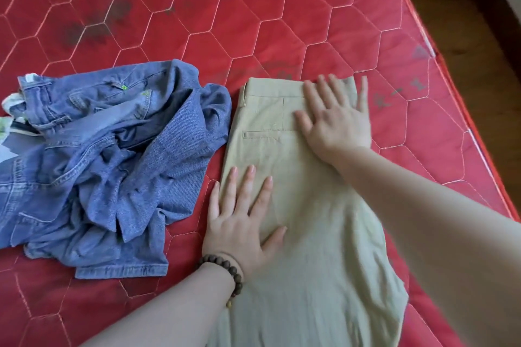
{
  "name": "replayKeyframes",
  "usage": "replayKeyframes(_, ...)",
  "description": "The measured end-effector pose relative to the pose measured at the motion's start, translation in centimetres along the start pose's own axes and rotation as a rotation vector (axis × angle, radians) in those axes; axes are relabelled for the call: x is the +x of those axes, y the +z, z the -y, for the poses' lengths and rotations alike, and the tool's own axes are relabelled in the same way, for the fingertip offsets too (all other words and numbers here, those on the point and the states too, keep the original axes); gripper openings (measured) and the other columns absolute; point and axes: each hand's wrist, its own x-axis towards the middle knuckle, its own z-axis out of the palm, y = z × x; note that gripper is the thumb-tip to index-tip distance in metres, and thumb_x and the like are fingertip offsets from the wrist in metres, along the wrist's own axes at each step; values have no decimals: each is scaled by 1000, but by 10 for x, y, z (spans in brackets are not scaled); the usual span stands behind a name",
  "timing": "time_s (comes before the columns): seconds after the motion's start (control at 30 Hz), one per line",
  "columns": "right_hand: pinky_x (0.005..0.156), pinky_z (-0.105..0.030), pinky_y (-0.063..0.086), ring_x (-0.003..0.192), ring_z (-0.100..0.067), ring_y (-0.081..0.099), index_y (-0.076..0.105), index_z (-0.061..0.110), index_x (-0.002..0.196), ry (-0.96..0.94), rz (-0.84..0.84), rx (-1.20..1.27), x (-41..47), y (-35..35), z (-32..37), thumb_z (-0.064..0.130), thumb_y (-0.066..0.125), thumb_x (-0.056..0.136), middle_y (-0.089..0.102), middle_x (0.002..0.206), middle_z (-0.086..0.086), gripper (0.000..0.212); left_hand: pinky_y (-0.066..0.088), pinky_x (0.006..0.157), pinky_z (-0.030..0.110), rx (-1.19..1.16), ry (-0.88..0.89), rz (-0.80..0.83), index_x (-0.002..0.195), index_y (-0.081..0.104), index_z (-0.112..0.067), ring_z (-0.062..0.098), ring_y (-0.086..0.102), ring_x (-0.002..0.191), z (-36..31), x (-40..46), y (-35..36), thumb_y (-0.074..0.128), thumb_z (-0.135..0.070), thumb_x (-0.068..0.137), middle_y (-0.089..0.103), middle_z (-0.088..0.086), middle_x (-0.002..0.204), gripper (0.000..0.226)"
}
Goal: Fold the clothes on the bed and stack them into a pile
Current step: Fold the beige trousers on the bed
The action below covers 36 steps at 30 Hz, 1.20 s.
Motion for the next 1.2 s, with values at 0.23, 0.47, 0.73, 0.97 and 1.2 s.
replayKeyframes(0.23, 119, -54, 1, 150, -24, 10, 26, 9, 152, -114, -73, 161, -80, -1, 43, 21, 28, 95, 18, 161, -9, 59, 19, 115, 56, -1, 0, -24, 150, 35, -24, 32, 14, 149, 2, -1, 4, 41, -59, 81, 18, 8, 161, 77)
replayKeyframes(0.47, 118, -54, -8, 149, -19, 14, 24, 25, 154, 13, 20, 61, -147, 12, -22, 45, 24, 101, 23, 160, 3, 56, 16, 117, 54, -7, -5, -65, 152, 30, -26, 32, 13, 149, -2, -2, 3, 37, -49, 87, 20, 8, 161, 69)
replayKeyframes(0.73, 119, -53, 5, 146, -28, 23, 37, 3, 146, -136, -89, 216, -209, 8, 76, 20, 37, 90, 31, 155, -13, 58, 12, 118, 52, -8, 1, -71, 153, 26, -28, 31, 11, 149, -1, -4, 4, 23, -49, 89, 17, 8, 161, 67)
replayKeyframes(0.97, 120, -44, -7, 150, -14, 5, 15, 19, 155, 126, 13, 97, -291, 33, 21, 55, 20, 98, 12, 162, 1, 67, -2, 118, 56, 6, -10, -74, 153, 17, -36, 29, 5, 150, -4, -5, 5, 23, -43, 99, 10, 7, 163, 54)
replayKeyframes(1.2, 120, -41, -8, 150, -27, 7, 25, 0, 150, 59, -23, 244, -306, 19, 61, 16, 30, 99, 16, 160, -15, 53, -3, 121, 46, -26, 110, 128, 155, -2, -25, 29, -8, 150, -49, -114, 11, 17, -46, 97, -8, 10, 163, 65)
